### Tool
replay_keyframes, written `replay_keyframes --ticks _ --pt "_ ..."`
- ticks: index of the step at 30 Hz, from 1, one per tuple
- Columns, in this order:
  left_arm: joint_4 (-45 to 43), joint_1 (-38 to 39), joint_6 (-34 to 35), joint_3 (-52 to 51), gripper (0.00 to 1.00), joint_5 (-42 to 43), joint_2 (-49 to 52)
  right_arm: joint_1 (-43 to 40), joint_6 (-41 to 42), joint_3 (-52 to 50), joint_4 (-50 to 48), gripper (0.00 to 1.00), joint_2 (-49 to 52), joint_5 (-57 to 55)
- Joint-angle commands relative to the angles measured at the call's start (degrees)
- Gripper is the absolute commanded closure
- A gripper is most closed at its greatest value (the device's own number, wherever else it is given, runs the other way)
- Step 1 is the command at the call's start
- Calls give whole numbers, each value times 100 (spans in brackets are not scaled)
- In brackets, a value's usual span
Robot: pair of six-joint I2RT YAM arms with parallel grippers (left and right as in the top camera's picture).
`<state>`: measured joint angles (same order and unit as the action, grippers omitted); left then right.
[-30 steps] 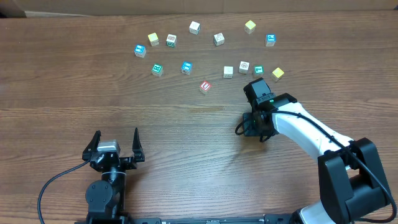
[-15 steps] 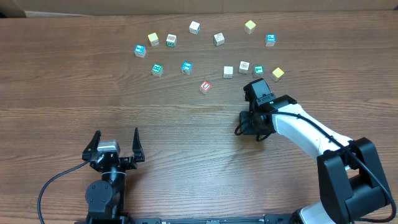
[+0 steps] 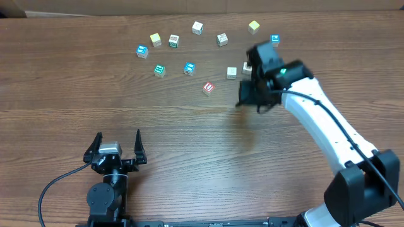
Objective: Form a horizontal line
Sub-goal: 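Move the held L block left toward the table center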
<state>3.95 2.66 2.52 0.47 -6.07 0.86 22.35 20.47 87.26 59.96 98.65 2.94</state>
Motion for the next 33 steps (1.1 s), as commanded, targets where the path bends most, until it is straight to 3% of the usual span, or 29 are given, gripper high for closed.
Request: replay_keyframes --ticks 1,8,17,25,28,33 --pt "9 48 -127 -13 0 -7 -61 262 409 575 -85 81 -52 39" --pt "9 48 -127 -13 0 -9 -61 1102 1043 647 -623 81 181 -184" --pt "9 48 -127 -13 0 -7 -61 2168 1327 647 -964 78 1375 -348" --pt "9 48 -127 -13 0 -9 -61 2332 1648 647 -1311 82 2258 -542" --pt "9 48 -127 -13 0 -7 -61 2328 1692 647 -1248 75 2389 -588" --pt "9 48 -127 -13 1 -9 -61 2328 1727 647 -1034 71 2430 -590"
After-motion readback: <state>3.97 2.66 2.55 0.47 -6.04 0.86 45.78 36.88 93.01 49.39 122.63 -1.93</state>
